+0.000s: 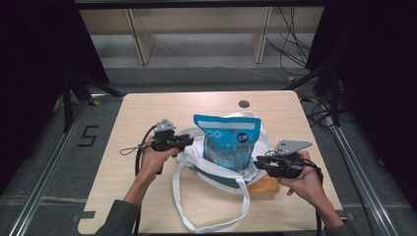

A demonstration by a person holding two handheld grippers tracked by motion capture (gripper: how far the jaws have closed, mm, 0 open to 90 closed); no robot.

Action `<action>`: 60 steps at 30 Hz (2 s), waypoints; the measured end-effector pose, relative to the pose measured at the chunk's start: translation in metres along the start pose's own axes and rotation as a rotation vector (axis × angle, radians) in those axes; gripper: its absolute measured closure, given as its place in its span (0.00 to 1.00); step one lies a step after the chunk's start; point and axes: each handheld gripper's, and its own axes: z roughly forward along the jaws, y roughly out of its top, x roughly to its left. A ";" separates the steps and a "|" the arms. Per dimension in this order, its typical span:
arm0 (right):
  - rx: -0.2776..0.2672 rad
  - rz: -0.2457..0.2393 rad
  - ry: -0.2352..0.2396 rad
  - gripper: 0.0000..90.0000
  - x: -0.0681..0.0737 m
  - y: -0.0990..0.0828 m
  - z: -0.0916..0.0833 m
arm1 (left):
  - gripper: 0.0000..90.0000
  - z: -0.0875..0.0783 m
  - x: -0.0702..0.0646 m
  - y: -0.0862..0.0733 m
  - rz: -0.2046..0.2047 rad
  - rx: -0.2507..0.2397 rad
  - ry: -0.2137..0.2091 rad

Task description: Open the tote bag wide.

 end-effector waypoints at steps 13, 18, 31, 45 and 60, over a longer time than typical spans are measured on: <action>0.203 0.036 -0.106 1.00 -0.027 -0.041 0.051 | 0.92 0.036 0.004 -0.045 0.042 0.150 0.073; 0.193 0.031 -0.099 1.00 -0.032 -0.044 0.056 | 0.89 0.029 -0.002 -0.039 0.054 0.119 0.087; 0.043 -0.001 0.007 0.97 0.008 -0.020 0.003 | 0.85 0.015 -0.079 -0.038 0.169 0.091 -0.076; 0.177 -0.019 -0.004 0.99 0.018 -0.043 0.042 | 0.90 0.029 -0.087 -0.056 0.237 0.136 -0.023; 0.106 0.012 -0.071 0.98 0.009 -0.049 -0.016 | 0.93 -0.013 -0.071 -0.049 0.141 0.040 -0.028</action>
